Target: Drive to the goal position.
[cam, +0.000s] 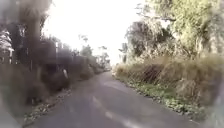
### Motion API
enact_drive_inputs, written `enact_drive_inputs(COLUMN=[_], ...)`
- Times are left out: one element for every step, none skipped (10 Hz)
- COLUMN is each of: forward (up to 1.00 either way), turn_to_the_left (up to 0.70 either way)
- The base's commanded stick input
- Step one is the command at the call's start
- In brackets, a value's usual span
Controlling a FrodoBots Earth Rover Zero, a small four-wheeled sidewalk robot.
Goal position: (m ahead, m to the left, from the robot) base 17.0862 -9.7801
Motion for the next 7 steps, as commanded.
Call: enact_drive_inputs(forward=[0.5, 0.5, 0.5, 0.5, 0.5, 0.5, 0.5], turn_to_the_left=[0.0, 0.0, 0.0, 0.0, 0.0, 0.0, 0.0])
